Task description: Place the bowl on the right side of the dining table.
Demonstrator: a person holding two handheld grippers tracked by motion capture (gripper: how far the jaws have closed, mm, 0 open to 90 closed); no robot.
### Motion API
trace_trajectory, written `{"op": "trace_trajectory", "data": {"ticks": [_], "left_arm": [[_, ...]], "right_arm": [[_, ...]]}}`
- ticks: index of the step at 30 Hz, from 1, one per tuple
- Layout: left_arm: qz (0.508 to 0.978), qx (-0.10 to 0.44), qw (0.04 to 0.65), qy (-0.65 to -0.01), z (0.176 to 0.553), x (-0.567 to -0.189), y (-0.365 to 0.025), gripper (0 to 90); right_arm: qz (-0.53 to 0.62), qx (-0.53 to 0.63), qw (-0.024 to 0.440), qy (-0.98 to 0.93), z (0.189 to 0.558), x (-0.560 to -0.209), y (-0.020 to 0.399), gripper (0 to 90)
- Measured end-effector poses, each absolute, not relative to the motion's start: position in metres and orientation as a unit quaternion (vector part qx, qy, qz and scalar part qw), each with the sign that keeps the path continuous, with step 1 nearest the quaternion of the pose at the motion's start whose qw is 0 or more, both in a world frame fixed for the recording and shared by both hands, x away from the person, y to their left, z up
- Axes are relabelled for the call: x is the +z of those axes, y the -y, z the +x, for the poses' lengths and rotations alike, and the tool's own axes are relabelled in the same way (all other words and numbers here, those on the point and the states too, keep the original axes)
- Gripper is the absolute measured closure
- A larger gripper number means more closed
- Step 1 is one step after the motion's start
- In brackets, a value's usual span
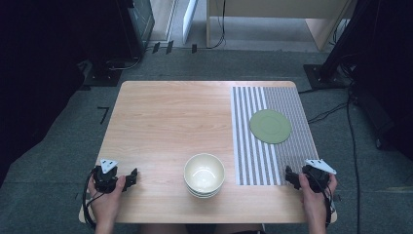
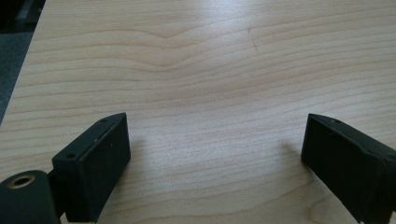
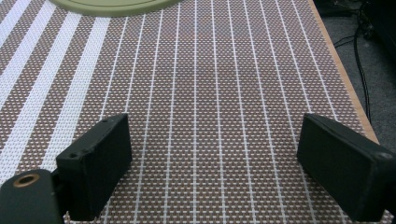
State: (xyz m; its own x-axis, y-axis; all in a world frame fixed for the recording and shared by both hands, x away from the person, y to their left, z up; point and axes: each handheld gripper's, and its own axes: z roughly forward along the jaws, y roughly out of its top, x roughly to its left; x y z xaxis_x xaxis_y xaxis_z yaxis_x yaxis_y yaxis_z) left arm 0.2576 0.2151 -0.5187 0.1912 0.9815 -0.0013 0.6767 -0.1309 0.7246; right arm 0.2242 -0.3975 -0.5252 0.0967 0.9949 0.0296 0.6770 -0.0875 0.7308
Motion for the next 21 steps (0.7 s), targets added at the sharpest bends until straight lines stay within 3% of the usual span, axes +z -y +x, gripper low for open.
{"op": "trace_trajectory", "data": {"ticks": [11,15,16,21], "left_arm": [[0.705,0.252,0.302,-0.590,0.259,-0.518,-0.212,7.7],[0.681,0.232,0.343,-0.604,0.257,-0.513,-0.212,7.8],[0.679,0.235,0.348,-0.602,0.257,-0.511,-0.211,7.8],[0.681,0.257,0.352,-0.589,0.256,-0.502,-0.204,7.8]], "right_arm": [[0.686,0.278,0.286,-0.608,0.225,-0.525,0.397,9.8],[0.690,0.272,0.295,-0.603,0.226,-0.525,0.397,10.4],[0.683,0.261,0.318,-0.604,0.224,-0.524,0.397,12.5],[0.691,0.283,0.316,-0.585,0.220,-0.518,0.402,12.7]]}}
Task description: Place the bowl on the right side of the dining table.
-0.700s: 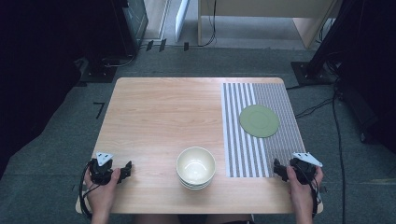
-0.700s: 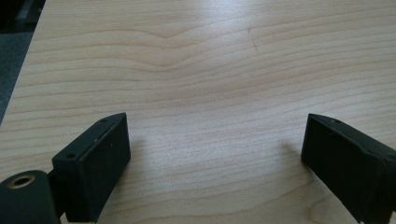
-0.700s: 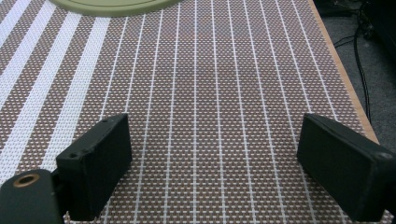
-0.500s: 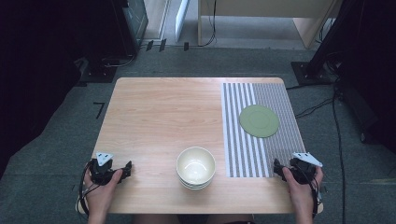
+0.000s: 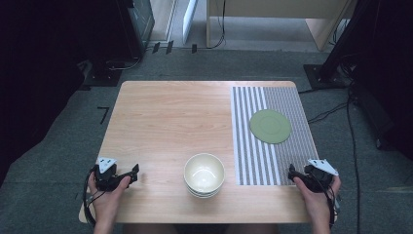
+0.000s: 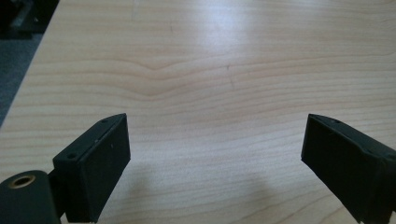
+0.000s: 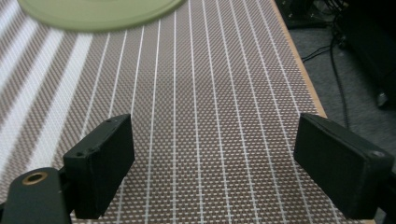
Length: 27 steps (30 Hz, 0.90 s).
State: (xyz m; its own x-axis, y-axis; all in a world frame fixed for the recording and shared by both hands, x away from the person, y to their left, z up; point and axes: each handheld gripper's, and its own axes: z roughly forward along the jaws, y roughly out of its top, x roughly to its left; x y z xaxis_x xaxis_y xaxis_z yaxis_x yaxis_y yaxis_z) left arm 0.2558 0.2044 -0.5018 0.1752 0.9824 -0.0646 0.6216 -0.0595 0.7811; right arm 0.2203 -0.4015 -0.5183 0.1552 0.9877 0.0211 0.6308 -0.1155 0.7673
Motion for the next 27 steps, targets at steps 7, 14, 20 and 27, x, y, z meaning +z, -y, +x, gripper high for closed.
{"op": "trace_trajectory", "data": {"ticks": [7,14,20,27], "left_arm": [[0.695,0.261,0.351,-0.570,0.258,-0.495,-0.191,7.8],[0.698,0.273,0.369,-0.550,0.259,-0.480,-0.182,7.8],[0.691,0.269,0.376,-0.556,0.262,-0.479,-0.183,7.8],[0.685,0.269,0.387,-0.556,0.264,-0.469,-0.178,7.8]], "right_arm": [[0.694,0.307,0.327,-0.562,0.212,-0.504,0.408,13.1],[0.693,0.310,0.345,-0.552,0.212,-0.488,0.405,12.6],[0.692,0.317,0.343,-0.550,0.214,-0.480,0.404,12.6],[0.700,0.341,0.321,-0.539,0.218,-0.470,0.409,12.8]]}}
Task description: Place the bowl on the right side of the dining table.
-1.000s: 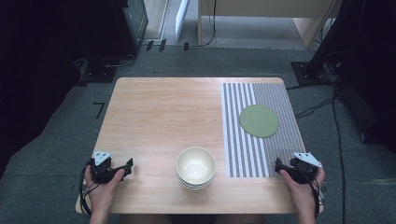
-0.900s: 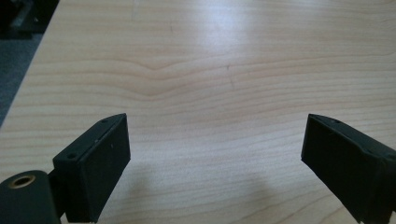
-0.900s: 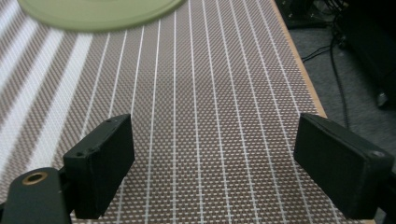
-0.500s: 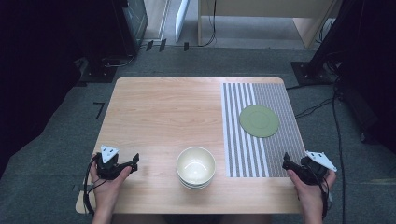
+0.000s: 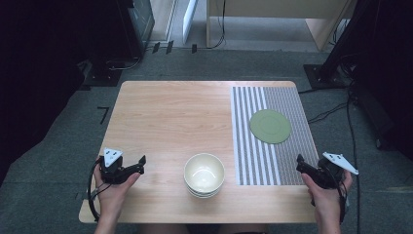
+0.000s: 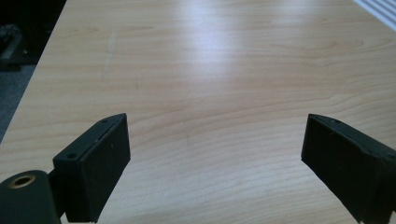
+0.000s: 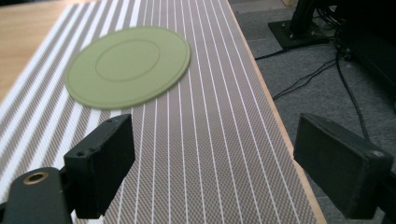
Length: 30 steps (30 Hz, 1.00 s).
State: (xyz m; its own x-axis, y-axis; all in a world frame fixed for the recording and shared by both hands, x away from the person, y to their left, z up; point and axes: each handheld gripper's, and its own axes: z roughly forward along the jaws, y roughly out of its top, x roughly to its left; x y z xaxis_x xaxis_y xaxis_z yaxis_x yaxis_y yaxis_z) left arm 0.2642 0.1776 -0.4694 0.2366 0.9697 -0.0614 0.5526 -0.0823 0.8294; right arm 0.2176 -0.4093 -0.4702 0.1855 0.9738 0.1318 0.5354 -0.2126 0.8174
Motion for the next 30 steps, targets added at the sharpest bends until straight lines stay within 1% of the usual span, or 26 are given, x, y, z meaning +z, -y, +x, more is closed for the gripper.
{"op": "trace_trajectory", "data": {"ticks": [6,16,23,30], "left_arm": [[0.687,0.275,0.395,-0.544,0.268,-0.457,-0.165,7.8],[0.685,0.284,0.407,-0.533,0.284,-0.440,-0.153,7.8],[0.687,0.266,0.416,-0.534,0.286,-0.439,-0.146,7.9],[0.688,0.252,0.428,-0.529,0.286,-0.435,-0.135,8.0]], "right_arm": [[0.697,0.348,0.325,-0.536,0.224,-0.459,0.412,13.1],[0.682,0.343,0.338,-0.550,0.234,-0.442,0.401,13.3],[0.679,0.348,0.335,-0.553,0.250,-0.432,0.391,13.4],[0.669,0.358,0.325,-0.565,0.254,-0.430,0.378,13.8]]}}
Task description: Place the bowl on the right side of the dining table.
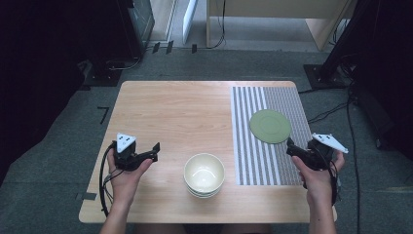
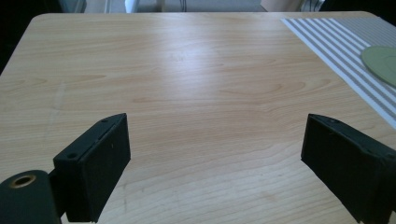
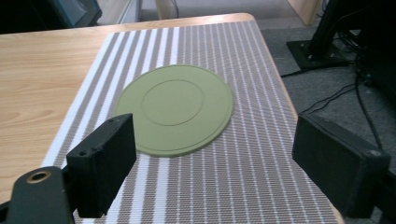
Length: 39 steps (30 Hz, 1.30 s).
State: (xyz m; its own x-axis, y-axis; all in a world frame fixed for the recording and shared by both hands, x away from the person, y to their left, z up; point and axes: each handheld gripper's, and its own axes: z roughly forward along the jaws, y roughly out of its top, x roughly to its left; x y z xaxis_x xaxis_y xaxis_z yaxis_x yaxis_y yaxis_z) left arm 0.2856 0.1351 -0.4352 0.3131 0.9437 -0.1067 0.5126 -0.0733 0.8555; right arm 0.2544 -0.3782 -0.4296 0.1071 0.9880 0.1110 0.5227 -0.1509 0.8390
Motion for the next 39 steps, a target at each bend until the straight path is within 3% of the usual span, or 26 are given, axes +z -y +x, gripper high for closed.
{"op": "trace_trajectory", "data": {"ticks": [11,18,29,33,36,37,39], "left_arm": [[0.710,0.238,0.432,-0.503,0.275,-0.436,-0.114,8.0],[0.712,0.222,0.446,-0.495,0.269,-0.434,-0.104,8.3],[0.721,0.216,0.463,-0.467,0.257,-0.425,-0.084,8.3],[0.724,0.214,0.464,-0.463,0.255,-0.425,-0.080,8.3],[0.723,0.210,0.468,-0.462,0.254,-0.425,-0.078,9.3],[0.721,0.208,0.473,-0.461,0.253,-0.424,-0.077,15.9],[0.721,0.207,0.475,-0.460,0.252,-0.424,-0.076,16.4]], "right_arm": [[0.658,0.375,0.308,-0.575,0.250,-0.424,0.355,16.4],[0.646,0.390,0.297,-0.585,0.248,-0.424,0.336,27.8],[0.618,0.436,0.265,-0.598,0.240,-0.419,0.309,29.4],[0.594,0.450,0.259,-0.614,0.236,-0.415,0.300,42.6],[0.576,0.457,0.256,-0.628,0.233,-0.413,0.292,44.0],[0.572,0.459,0.253,-0.631,0.233,-0.413,0.289,44.4],[0.559,0.471,0.241,-0.639,0.233,-0.413,0.284,45.1]]}}
